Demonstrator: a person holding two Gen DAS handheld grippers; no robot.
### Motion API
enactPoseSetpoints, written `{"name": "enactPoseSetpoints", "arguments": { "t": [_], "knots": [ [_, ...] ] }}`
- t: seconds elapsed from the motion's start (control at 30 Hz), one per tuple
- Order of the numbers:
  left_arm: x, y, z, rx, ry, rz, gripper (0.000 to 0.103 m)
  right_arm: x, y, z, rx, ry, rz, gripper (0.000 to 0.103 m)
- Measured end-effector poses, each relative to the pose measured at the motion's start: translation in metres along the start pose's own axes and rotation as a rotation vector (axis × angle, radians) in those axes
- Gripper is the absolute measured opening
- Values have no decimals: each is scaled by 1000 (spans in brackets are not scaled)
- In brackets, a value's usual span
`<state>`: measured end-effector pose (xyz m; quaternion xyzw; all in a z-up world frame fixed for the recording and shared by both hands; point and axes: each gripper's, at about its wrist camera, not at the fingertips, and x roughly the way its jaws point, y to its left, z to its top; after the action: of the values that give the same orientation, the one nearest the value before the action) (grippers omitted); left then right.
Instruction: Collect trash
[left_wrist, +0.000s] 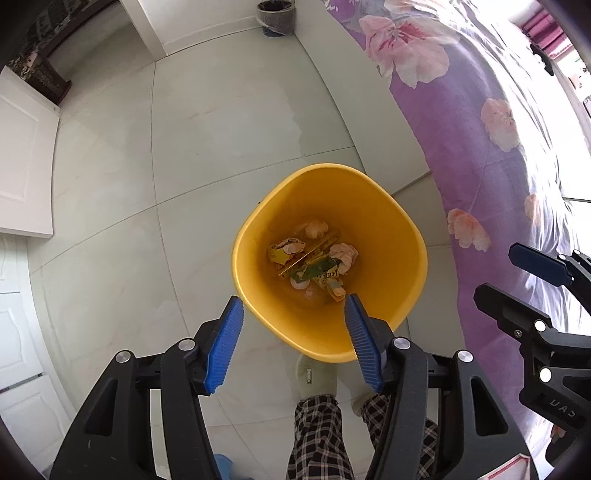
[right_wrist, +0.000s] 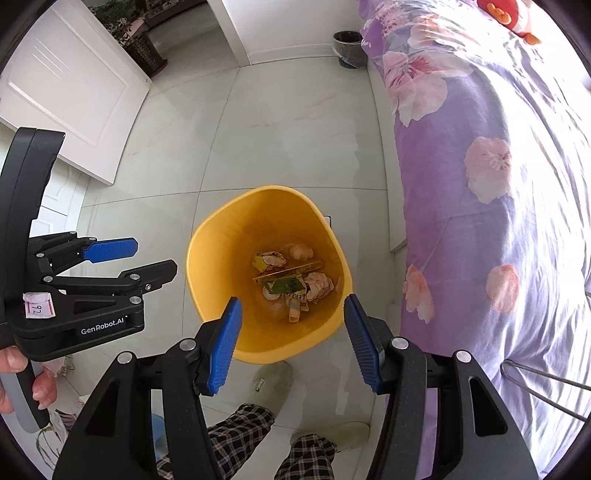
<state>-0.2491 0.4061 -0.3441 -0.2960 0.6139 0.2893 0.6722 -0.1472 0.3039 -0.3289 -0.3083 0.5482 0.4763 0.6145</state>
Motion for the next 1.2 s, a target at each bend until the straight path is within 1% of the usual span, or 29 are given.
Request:
{"name": "enactPoseSetpoints", "arguments": {
  "t": [0.07,0.13,0.3,0.4,0.5,0.57,0.73,0.9,1.2],
  "knots": [
    [-12,0,-3,-8,-7,5,60,-11,2,-2,7,-4,-19,58],
    [-25,1,-7,-16,-17,14,66,-23,3,-4,24,-9,-35,58],
    [-60,-1,-16,-25,-56,24,71,-51,7,-12,73,-21,-64,58],
    [-79,-2,-21,-32,-79,36,71,-68,9,-18,99,-27,-64,58],
    [-97,-2,-25,-37,-102,48,73,-83,15,-24,95,-42,-73,59],
    [-108,-1,-26,-40,-107,36,74,-92,18,-27,91,-52,-78,59],
    [-124,-1,-31,-31,-133,35,74,-107,20,-29,110,-79,-83,59],
    [-135,-2,-34,-21,-147,35,74,-118,15,-28,160,-95,-75,61],
    [-142,2,-33,-17,-159,47,75,-124,19,-25,148,-111,-78,61]
  ]
}}
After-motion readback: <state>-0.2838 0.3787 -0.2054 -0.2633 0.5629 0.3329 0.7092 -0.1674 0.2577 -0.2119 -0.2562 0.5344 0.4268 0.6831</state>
